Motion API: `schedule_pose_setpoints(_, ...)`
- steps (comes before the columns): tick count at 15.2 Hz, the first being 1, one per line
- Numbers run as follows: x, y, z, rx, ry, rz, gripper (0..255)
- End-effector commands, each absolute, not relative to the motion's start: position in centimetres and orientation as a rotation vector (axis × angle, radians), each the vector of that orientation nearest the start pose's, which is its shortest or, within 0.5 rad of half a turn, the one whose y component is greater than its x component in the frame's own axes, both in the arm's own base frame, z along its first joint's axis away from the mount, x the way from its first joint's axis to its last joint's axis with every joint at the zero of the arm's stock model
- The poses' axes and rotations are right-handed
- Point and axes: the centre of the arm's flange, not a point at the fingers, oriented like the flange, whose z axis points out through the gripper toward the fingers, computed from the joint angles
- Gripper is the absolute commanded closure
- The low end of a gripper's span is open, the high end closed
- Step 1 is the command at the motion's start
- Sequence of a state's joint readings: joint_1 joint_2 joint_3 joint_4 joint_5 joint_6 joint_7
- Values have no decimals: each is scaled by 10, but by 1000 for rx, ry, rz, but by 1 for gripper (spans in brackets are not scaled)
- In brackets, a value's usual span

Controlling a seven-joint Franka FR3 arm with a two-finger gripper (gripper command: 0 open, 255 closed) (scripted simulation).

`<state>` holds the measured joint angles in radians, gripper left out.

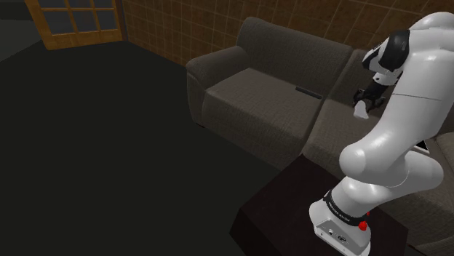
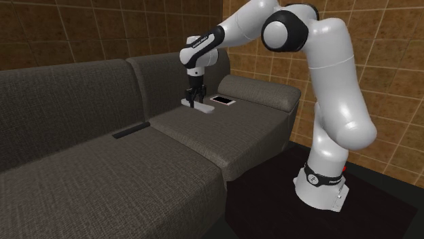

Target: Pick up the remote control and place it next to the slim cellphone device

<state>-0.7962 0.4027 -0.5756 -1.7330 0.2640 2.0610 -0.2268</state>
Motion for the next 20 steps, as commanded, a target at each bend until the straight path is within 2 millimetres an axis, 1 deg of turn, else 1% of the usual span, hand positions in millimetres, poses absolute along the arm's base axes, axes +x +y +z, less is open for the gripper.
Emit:
schedule_pose_setpoints(1, 153, -644, 380, -2553, 1808, -18, 255)
schedule_pose_setpoints(15, 7, -758, 382, -2553, 1808, -18, 255)
schedule_pose_setpoints(20, 7, -758, 356, -2553, 1808, -18, 255)
